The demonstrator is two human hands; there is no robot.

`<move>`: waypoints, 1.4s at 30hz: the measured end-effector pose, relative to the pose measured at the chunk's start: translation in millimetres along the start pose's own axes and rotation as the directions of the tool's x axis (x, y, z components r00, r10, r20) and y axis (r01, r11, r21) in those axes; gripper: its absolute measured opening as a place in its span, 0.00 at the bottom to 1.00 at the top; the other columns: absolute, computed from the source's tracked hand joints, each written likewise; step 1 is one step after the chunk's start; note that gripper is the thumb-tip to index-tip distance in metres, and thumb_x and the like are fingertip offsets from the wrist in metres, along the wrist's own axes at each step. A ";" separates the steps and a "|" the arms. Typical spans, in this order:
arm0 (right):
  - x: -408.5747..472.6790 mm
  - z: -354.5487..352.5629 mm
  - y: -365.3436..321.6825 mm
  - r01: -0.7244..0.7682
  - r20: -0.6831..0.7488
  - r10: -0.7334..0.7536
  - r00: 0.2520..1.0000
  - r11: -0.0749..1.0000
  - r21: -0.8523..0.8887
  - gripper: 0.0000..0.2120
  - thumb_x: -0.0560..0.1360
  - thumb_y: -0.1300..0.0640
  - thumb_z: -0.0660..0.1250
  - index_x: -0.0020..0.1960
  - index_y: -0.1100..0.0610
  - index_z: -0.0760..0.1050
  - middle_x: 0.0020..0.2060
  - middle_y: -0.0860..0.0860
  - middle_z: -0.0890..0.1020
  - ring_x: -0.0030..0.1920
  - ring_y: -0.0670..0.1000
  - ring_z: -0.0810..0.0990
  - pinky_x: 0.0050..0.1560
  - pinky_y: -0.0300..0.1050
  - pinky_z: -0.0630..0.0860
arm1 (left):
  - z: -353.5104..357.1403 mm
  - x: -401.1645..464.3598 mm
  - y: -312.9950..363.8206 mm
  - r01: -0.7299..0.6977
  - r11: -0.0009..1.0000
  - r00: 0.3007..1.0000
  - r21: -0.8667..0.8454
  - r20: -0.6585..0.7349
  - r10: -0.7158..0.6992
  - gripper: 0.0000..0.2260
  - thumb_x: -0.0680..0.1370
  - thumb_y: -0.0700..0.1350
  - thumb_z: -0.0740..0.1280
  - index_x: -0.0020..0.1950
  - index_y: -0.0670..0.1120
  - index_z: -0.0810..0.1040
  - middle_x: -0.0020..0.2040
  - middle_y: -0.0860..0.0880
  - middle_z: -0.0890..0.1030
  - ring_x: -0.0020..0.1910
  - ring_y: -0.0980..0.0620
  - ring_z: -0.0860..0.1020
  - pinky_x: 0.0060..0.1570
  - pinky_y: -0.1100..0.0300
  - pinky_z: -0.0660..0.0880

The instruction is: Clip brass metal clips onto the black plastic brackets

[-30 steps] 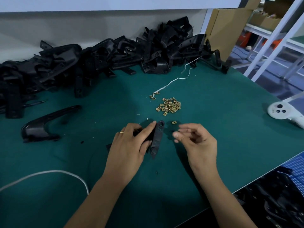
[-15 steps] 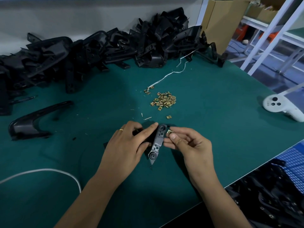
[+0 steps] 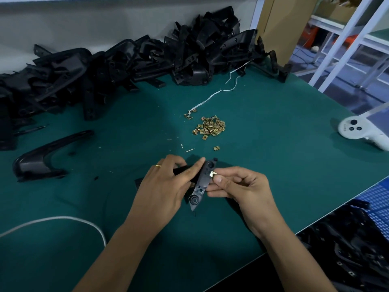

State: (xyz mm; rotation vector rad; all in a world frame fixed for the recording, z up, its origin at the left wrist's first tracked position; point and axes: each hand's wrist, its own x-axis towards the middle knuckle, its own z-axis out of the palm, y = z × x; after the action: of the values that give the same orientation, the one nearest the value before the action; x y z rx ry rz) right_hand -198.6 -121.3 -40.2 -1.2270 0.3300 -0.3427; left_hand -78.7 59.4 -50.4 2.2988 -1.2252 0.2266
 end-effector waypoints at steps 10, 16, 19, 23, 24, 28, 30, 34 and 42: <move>3.4 -8.5 -5.8 -0.049 0.154 0.035 0.987 0.995 0.089 0.17 0.72 0.61 0.78 0.59 0.58 0.80 0.42 0.67 0.85 0.41 0.62 0.88 0.41 0.50 0.85 | -3.2 -3.4 2.2 -0.053 0.979 0.993 -0.198 0.089 0.072 0.32 0.79 0.35 0.69 0.78 0.61 0.68 0.61 0.53 0.73 0.60 0.49 0.75 0.59 0.49 0.75; 9.3 -7.2 -0.2 0.090 0.202 -0.077 0.976 0.994 -0.058 0.14 0.76 0.62 0.74 0.62 0.60 0.81 0.41 0.61 0.84 0.38 0.59 0.85 0.39 0.51 0.84 | -2.7 -2.1 2.4 -0.025 0.988 0.992 -0.153 0.115 0.043 0.25 0.82 0.40 0.64 0.76 0.59 0.71 0.62 0.51 0.73 0.59 0.48 0.75 0.58 0.48 0.74; 24.4 -10.6 -4.0 0.175 0.055 -0.167 0.984 0.946 -0.271 0.08 0.77 0.57 0.75 0.55 0.55 0.83 0.39 0.55 0.83 0.37 0.53 0.82 0.38 0.45 0.81 | -3.9 0.1 5.2 0.054 0.996 0.997 -0.075 0.053 -0.051 0.26 0.81 0.47 0.62 0.79 0.61 0.66 0.60 0.53 0.71 0.56 0.50 0.74 0.56 0.50 0.75; 59.1 -15.0 -7.2 0.222 -0.065 -0.426 0.903 0.589 -0.777 0.07 0.79 0.58 0.74 0.55 0.49 0.85 0.46 0.46 0.81 0.48 0.43 0.80 0.53 0.35 0.75 | -8.4 2.0 0.9 0.252 0.966 0.963 -0.052 -0.083 -0.255 0.24 0.80 0.49 0.62 0.77 0.57 0.71 0.58 0.49 0.73 0.52 0.48 0.76 0.49 0.51 0.78; 66.1 -14.0 -7.2 0.220 -0.011 -0.414 0.910 0.506 -0.834 0.10 0.79 0.59 0.74 0.59 0.51 0.85 0.48 0.48 0.80 0.48 0.43 0.79 0.55 0.35 0.74 | -9.3 1.6 0.1 0.272 0.961 0.956 -0.050 -0.097 -0.276 0.24 0.80 0.49 0.62 0.77 0.56 0.72 0.58 0.49 0.73 0.51 0.48 0.77 0.48 0.52 0.78; 79.2 -9.2 -5.2 0.214 0.119 -0.348 0.930 0.249 -0.945 0.07 0.80 0.60 0.72 0.56 0.59 0.85 0.50 0.52 0.77 0.51 0.54 0.78 0.52 0.48 0.77 | -7.5 -0.3 1.3 0.253 0.967 0.961 -0.023 -0.108 -0.254 0.24 0.79 0.46 0.69 0.75 0.55 0.74 0.56 0.48 0.74 0.49 0.47 0.77 0.47 0.50 0.78; 76.1 -7.1 -5.6 0.195 0.124 -0.360 0.925 0.169 -0.966 0.04 0.80 0.59 0.71 0.50 0.61 0.81 0.48 0.52 0.76 0.47 0.56 0.78 0.46 0.51 0.77 | -7.3 -0.1 0.2 0.277 0.959 0.954 -0.052 -0.106 -0.281 0.24 0.79 0.47 0.68 0.76 0.57 0.73 0.57 0.50 0.74 0.50 0.48 0.77 0.47 0.52 0.78; 53.6 -5.4 0.6 0.192 0.082 -0.440 0.894 0.213 -0.958 0.07 0.81 0.59 0.70 0.48 0.59 0.74 0.45 0.51 0.74 0.41 0.55 0.75 0.42 0.54 0.75 | -8.3 -0.4 -0.3 0.296 0.951 0.948 -0.087 -0.097 -0.304 0.23 0.80 0.48 0.66 0.76 0.58 0.73 0.58 0.51 0.74 0.50 0.49 0.77 0.47 0.53 0.77; 13.7 1.1 4.7 0.209 -0.131 -0.332 0.934 0.808 -0.551 0.12 0.82 0.62 0.69 0.57 0.46 0.82 0.43 0.47 0.82 0.44 0.49 0.81 0.49 0.36 0.77 | -11.8 1.5 4.0 0.297 0.948 0.950 -0.112 -0.067 -0.306 0.25 0.79 0.50 0.62 0.78 0.57 0.70 0.59 0.50 0.73 0.53 0.48 0.76 0.49 0.51 0.78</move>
State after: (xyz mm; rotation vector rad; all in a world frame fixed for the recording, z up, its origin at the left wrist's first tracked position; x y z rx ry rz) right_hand -185.4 -124.9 -45.2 -1.7986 0.4612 -0.6745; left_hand -80.0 62.7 -38.4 2.3252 -0.8097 0.1446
